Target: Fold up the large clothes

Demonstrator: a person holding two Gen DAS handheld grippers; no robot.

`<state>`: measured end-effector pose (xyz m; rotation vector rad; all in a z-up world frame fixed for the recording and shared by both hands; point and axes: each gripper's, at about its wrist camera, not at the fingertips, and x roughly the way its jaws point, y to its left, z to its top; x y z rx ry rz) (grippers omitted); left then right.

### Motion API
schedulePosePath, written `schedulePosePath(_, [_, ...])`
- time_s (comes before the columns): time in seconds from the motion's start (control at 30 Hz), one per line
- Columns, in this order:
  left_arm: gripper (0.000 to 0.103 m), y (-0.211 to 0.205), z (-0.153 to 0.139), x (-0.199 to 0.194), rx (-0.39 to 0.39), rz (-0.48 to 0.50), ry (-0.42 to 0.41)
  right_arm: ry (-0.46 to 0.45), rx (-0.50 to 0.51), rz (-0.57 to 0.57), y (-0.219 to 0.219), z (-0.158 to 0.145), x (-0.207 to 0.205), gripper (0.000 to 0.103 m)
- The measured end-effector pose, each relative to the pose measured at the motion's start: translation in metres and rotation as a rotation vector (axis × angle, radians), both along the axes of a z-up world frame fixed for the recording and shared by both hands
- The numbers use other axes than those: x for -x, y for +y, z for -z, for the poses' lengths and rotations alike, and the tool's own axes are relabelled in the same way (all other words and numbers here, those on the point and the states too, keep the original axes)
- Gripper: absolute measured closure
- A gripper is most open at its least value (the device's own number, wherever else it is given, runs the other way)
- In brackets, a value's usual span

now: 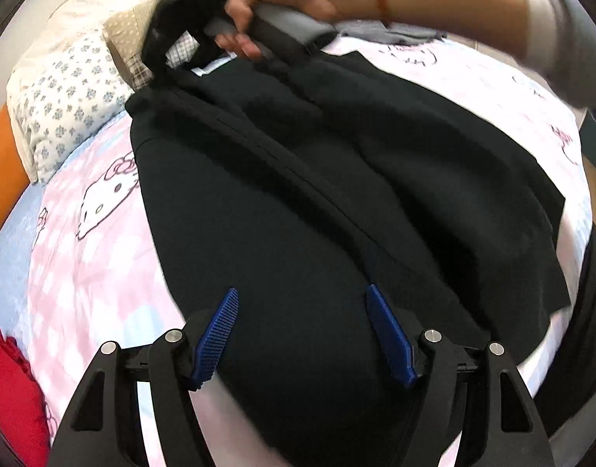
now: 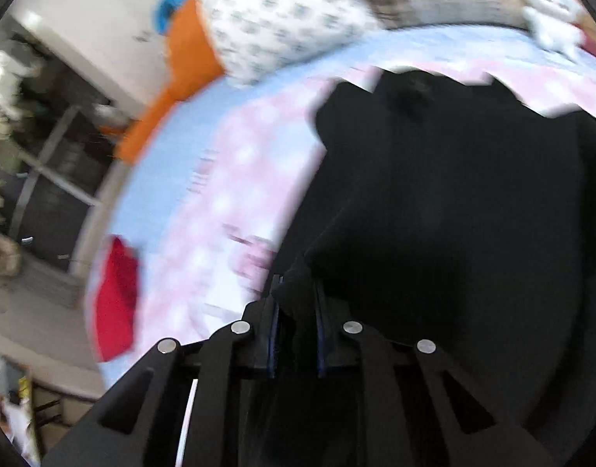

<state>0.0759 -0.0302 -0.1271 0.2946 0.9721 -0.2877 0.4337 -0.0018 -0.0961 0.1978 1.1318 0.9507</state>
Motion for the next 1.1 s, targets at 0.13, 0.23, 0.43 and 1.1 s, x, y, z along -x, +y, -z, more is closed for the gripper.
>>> schedulePosePath(0.13, [0.032, 0.012, 0.001, 0.006, 0.002, -0.018, 0.024, -0.05, 0.004, -0.02, 0.002, 0.001, -0.008, 0.089])
schedulePosePath(0.23, [0.032, 0.008, 0.002, 0.008, -0.009, -0.024, 0.019, -0.026, 0.082, 0.044, -0.017, 0.034, -0.02, 0.089])
schedulePosePath(0.43, [0.032, 0.0, 0.008, 0.012, -0.039, -0.029, 0.009, -0.045, 0.076, 0.096, -0.058, 0.065, -0.021, 0.08])
schedulePosePath(1.1, [0.033, 0.008, 0.005, 0.027, 0.129, -0.077, 0.004, -0.11, 0.136, 0.03, 0.081, 0.022, -0.092, 0.071])
